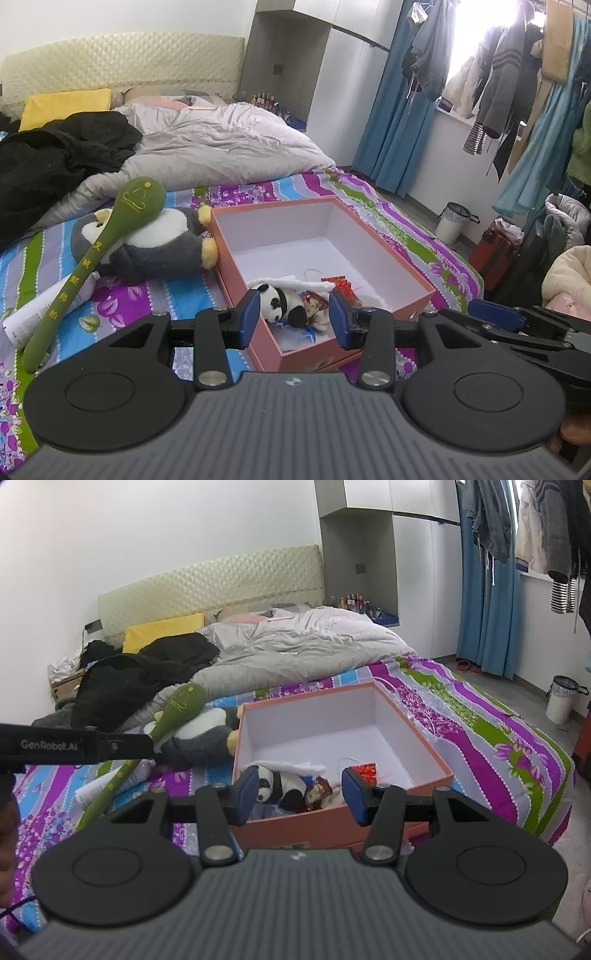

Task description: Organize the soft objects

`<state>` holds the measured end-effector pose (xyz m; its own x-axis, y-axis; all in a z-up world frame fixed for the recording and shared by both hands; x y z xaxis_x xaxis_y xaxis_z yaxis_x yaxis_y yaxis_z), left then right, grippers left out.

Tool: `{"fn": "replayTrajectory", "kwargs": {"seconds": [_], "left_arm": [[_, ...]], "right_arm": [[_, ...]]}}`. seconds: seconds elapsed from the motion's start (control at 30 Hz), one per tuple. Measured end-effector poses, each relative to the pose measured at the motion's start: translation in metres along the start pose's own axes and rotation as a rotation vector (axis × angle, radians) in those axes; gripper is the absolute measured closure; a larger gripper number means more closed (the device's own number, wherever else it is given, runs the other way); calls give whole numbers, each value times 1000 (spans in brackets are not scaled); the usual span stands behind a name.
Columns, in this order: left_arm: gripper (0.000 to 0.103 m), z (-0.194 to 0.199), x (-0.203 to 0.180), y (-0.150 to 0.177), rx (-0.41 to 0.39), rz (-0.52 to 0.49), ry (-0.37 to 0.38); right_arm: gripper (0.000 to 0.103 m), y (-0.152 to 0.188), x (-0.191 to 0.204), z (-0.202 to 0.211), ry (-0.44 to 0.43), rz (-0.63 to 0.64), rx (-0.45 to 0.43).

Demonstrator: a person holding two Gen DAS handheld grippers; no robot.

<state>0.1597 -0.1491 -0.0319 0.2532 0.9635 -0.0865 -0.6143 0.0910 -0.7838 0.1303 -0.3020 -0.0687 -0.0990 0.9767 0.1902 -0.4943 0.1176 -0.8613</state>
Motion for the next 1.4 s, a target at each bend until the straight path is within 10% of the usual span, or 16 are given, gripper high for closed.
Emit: {"fn": "replayTrajectory", "kwargs": {"seconds": [0.47,0.57,0.63,1.4], "left_arm": [[52,-16,1,14,47,-3,-2],[24,-16,0,13,40,1,2],[10,-16,-1,12,26,-7,-4],[0,-13,4,12,32,-11,-54]], "right_arm": [[49,4,-9,-4,18,-19,17],[9,5,-13,-5,26,-29,16],[0,5,-17,-4,43,-29,6],[0,10,-23,-7,55,-45,18]]}}
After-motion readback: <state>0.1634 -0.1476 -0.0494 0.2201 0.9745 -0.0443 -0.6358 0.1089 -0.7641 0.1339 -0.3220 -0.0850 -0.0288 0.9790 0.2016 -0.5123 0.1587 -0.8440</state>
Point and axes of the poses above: each gripper's, at about its wrist camera, not at the fingertips, and z roughly against the way its jaws point, x to its left, y to its underside, the point moved 10 cm from there along -z, roughly the way its jaws point, and after that the axes turned 11 degrees about -y, right-handed, at the moved point
